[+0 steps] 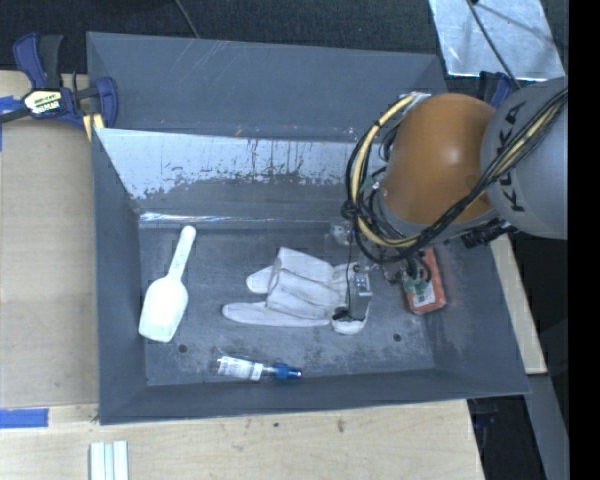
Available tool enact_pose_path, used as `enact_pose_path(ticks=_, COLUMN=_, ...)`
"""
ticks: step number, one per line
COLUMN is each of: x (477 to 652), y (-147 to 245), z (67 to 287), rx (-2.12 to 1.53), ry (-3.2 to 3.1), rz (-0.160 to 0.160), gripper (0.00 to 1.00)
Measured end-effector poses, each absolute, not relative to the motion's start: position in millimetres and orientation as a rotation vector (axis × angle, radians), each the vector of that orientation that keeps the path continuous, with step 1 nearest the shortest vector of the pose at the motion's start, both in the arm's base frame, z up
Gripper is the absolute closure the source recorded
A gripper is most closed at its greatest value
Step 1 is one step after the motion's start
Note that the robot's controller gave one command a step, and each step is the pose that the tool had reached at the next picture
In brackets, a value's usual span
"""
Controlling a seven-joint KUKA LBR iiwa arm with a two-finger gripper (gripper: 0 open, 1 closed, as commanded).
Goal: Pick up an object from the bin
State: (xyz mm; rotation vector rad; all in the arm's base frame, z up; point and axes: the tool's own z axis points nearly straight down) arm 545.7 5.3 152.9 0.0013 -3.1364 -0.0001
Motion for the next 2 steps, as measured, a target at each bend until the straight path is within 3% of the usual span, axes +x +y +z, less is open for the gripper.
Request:
enact_pose_path(ticks=1, x=547.6, y=5, z=157, rx=0.001, ry=-3.145, rz=0.0, gripper=0.0)
enact_pose_path(ticks=2, x=547.6, y=17, z=118, rx=0.051, ry=-3.153, rz=0.001, gripper=0.0)
